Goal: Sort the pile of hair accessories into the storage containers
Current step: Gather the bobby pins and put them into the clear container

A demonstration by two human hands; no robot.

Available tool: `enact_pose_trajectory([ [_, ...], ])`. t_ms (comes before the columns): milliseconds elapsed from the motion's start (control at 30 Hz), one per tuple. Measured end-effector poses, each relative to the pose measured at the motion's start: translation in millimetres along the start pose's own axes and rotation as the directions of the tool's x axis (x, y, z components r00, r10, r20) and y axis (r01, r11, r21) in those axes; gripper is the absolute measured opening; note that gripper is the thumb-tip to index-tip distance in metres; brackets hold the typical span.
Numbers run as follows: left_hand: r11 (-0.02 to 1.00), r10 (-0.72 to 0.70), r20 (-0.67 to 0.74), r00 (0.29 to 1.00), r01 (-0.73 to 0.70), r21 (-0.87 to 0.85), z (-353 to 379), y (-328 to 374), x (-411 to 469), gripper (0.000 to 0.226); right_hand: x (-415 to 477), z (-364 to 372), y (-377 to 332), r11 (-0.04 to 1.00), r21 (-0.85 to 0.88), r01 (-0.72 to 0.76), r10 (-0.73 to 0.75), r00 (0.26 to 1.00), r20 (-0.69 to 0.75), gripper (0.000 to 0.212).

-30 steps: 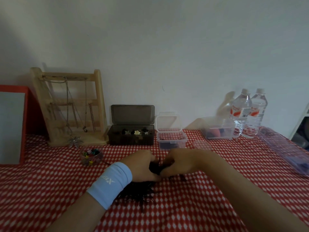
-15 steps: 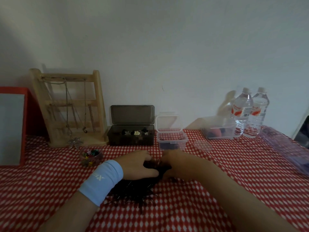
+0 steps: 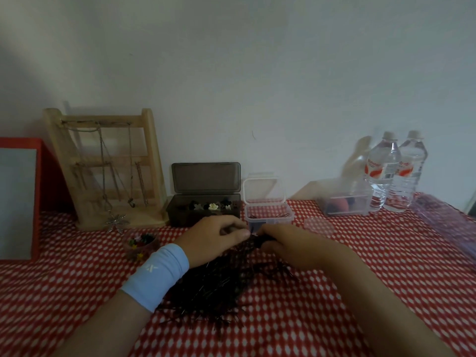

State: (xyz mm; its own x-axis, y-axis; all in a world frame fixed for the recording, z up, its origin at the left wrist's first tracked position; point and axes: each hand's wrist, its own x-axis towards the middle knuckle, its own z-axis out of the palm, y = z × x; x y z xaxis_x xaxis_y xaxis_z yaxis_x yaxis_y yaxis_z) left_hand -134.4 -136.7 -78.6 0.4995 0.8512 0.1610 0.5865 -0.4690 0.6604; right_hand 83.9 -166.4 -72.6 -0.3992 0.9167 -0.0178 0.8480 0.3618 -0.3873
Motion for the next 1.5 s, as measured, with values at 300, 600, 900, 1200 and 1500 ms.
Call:
enact_pose_trajectory([
  [300,0.997,0.03,-0.036,0.999,-0.027,0.07,5,-9,-2,0.022,-11,-5,7,0.997,0.05,-0.053,0.047,0.993,0.109,0.034],
  [600,0.956,-0.036,0.216,0.976,-0.029,0.293,-8,-5,-3,0.025,-15,-14,7,0.915,0.386,-0.117,0.11,0.993,0.042,0.028],
  [900,0.99,0.071,-0.224,0.972,-0.095,-0.1,6,13,0,0.006,-2,13,-11,0.637,0.763,-0.108,0.124,0.992,0.037,0.027],
  [1200,0.984,0.026,-0.215,0.976,-0.063,-0.165,5,8,1,0.012,-2,19,-20,0.513,0.857,-0.059,0.11,0.994,0.002,0.03],
  [1500,0.988,0.009,-0.145,0.989,-0.03,-0.149,13,7,-1,0.014,3,27,-18,0.474,0.88,-0.028,0.159,0.986,-0.054,0.027],
])
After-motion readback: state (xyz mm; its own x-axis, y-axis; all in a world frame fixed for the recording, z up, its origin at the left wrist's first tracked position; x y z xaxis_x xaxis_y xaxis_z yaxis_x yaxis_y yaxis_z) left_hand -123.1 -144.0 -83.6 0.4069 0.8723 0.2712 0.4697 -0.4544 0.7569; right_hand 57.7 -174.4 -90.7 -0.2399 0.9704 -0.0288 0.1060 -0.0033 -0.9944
